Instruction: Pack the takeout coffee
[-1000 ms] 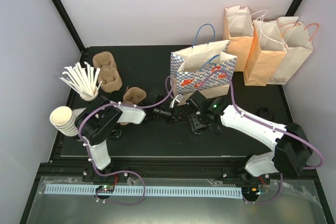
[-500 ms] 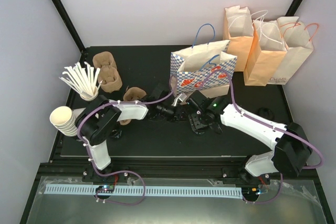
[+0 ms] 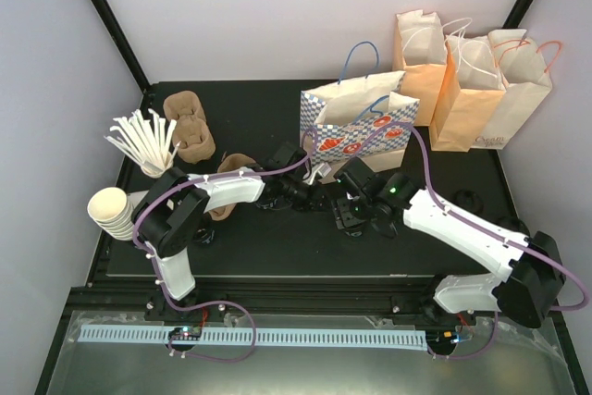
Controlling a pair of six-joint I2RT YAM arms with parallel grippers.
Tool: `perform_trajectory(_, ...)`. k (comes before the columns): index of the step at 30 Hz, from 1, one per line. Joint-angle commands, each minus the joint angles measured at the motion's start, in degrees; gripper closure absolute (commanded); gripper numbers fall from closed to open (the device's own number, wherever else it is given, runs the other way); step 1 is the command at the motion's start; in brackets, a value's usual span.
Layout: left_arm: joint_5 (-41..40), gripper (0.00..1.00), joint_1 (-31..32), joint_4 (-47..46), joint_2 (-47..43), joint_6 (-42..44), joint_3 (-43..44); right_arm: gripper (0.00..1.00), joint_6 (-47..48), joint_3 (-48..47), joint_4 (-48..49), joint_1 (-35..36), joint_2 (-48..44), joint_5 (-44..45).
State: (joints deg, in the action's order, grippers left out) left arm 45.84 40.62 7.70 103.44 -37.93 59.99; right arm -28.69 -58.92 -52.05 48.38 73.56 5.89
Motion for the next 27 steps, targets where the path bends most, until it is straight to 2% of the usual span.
perform_trajectory(1,-1.9,0.93,-0.2,3.2,-1.1,-0.4,1.3,0.27,-1.0,-0.7,2.1,0.7,-1.0,-1.5)
perform_trajectory(5,-1.7,0.93,-0.3,3.3,-2.4,-0.8,1.7,0.27,-2.4,-0.1,0.8,-0.2,-3.0,1.1)
perform_trajectory(7,-1.6,0.93,-0.3,3.2,-2.7,-1.0,1.8,0.29,-3.1,1.7,1.1,-2.9,-5.0,0.0)
perform_trajectory(16,-0.5,0.93,-0.2,1.0,-2.4,-2.3,1.8,0.46,-4.3,14.3,11.5,-20.5,-19.9,-17.6)
perform_trajectory(22,-0.5,0.93,-0.2,0.5,-1.3,-2.6,2.0,0.63,-3.6,19.1,14.2,-25.6,-17.2,-27.9)
perform_trajectory(27,-0.8,0.93,-0.2,0.2,-1.1,-2.8,1.8,0.70,-3.7,21.4,15.9,-26.7,-17.9,-29.0)
